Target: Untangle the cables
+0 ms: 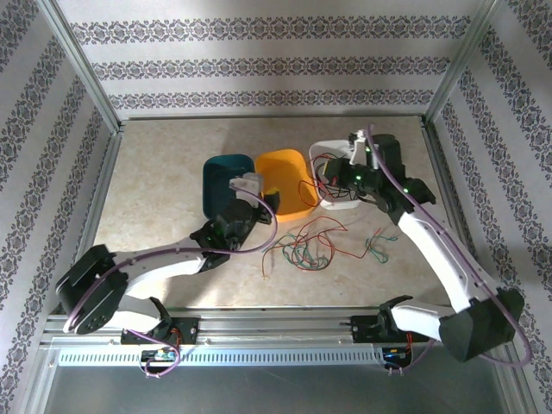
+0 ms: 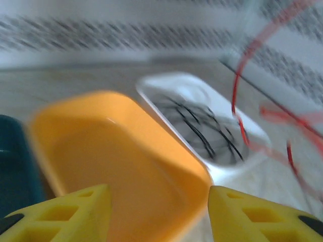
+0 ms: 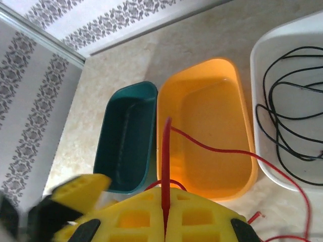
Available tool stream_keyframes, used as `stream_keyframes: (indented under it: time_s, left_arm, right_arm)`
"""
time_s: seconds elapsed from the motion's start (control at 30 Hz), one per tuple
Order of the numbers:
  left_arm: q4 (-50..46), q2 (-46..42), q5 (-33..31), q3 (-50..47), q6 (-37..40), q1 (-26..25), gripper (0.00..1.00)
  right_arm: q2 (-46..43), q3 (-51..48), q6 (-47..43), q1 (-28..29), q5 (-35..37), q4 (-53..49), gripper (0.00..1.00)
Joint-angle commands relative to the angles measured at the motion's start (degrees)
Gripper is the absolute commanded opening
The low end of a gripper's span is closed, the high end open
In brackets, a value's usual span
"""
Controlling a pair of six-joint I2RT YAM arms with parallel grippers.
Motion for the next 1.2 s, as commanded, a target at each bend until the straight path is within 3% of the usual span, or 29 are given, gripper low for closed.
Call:
stream_keyframes:
  time_s: [0.0, 0.17, 0.3, 0.43, 0.53, 0.6, 0.67, 0.9, 1.17]
  left_arm:
    - [-10.88, -3.91, -22.65, 0.26, -2.53, 0.20, 0.53]
    - [-16.83, -9.10, -27.03, -2.33, -3.90, 0.20, 0.53]
    - [-21.84, -11.79, -25.57, -3.59, -8.43, 0.20, 0.53]
    - [-21.13, -11.02, -22.70, -3.72, -6.98, 0.20, 0.53]
    - [-21.52, -9.11, -20.37, -1.84, -4.76, 0.02, 0.51]
    - [-20.79, -7.89, -18.97, -0.93, -2.87, -0.31, 0.51]
    - [-19.12, -6.86, -16.83, -0.54, -0.91, -0.58, 0.51]
    - [-14.65, -1.12, -5.05, 1.45, 3.91, -1.01, 0.51]
    - [-14.01, 8.81, 16.01, 7.51, 7.39, -2.16, 0.51]
  right_arm:
    - [4.09, 3.76, -2.40, 2.09, 3.88, 4.82, 0.00]
    - [12.44, 6.45, -4.03, 3.43, 7.85, 6.91, 0.00]
    - [21.82, 10.02, -4.41, 3.61, 6.42, 8.79, 0.00]
    - [30.62, 12.71, -2.39, 4.33, 6.31, 10.58, 0.01]
    - [33.50, 13.92, -1.86, 5.06, 8.37, 10.22, 0.21]
    - [32.28, 13.15, -1.37, 5.10, 10.27, 9.81, 0.40]
    - [29.51, 11.77, -2.06, 5.10, 12.23, 9.22, 0.51]
    - [13.39, 2.43, -5.83, 4.98, 16.84, 5.10, 0.54]
    - [-4.14, -15.31, -3.45, 4.15, 15.16, -2.76, 0.56]
